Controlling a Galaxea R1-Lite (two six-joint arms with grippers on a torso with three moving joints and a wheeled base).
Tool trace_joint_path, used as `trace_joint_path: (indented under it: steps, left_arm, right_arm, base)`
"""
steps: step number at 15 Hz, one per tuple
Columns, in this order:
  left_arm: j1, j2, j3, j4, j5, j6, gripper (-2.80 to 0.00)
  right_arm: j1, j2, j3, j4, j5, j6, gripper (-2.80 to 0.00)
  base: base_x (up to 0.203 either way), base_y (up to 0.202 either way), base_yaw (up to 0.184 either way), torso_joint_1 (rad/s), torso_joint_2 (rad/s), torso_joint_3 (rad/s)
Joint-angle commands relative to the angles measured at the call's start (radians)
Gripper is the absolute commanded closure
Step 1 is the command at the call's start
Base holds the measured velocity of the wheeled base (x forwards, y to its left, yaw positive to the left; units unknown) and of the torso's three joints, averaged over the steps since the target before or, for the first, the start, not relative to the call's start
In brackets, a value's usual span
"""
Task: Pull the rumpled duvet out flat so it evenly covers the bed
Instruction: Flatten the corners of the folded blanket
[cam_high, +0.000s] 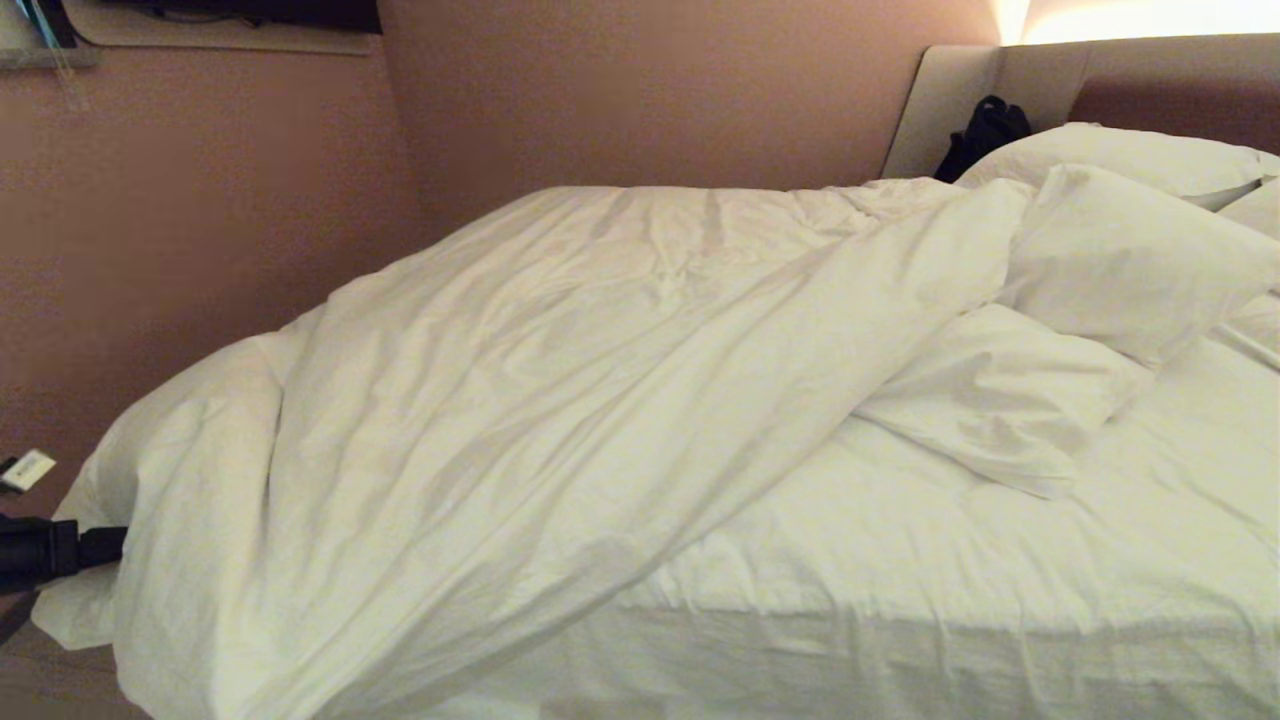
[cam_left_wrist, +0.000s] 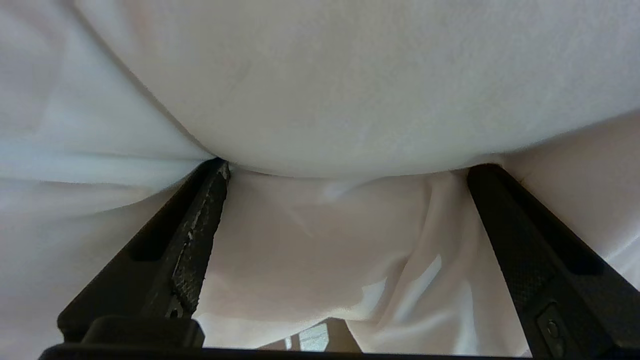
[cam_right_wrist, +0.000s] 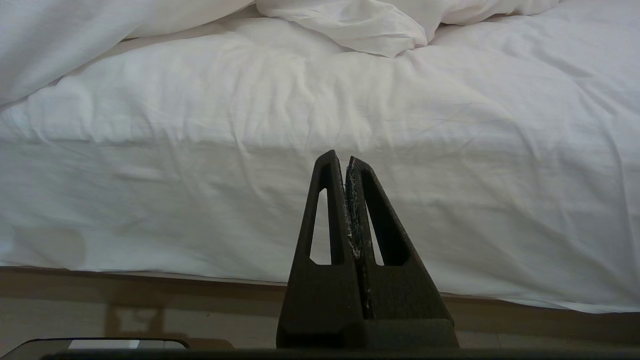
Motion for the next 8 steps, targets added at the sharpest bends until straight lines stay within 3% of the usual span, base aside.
trace_joint_path:
  steps: [1, 4, 5, 8]
  left_arm:
    - [-0.004, 0.001, 0.001, 0.002, -0.005, 0.003, -2.8]
    - [-0.004, 0.001, 0.001, 0.001, -0.005, 0.001, -2.8]
    - [-0.004, 0.0, 0.002, -0.001, -0.005, 0.001, 0.0]
    - [-0.004, 0.0, 0.006, -0.007, -0.005, 0.0, 0.0]
  right_arm:
    - [0.0, 0.0, 0.0, 0.0, 0.0, 0.0, 0.0]
    - [0.0, 0.0, 0.0, 0.0, 0.0, 0.0, 0.0]
    - [0.0, 0.0, 0.0, 0.0, 0.0, 0.0, 0.0]
    - [0.0, 0.0, 0.0, 0.0, 0.0, 0.0, 0.0]
  base:
    - [0.0, 0.0, 0.0, 0.0, 0.0, 0.0]
    - [0.0, 0.0, 0.0, 0.0, 0.0, 0.0]
    - [0.0, 0.0, 0.0, 0.0, 0.0, 0.0]
    - [0.0, 0.0, 0.0, 0.0, 0.0, 0.0]
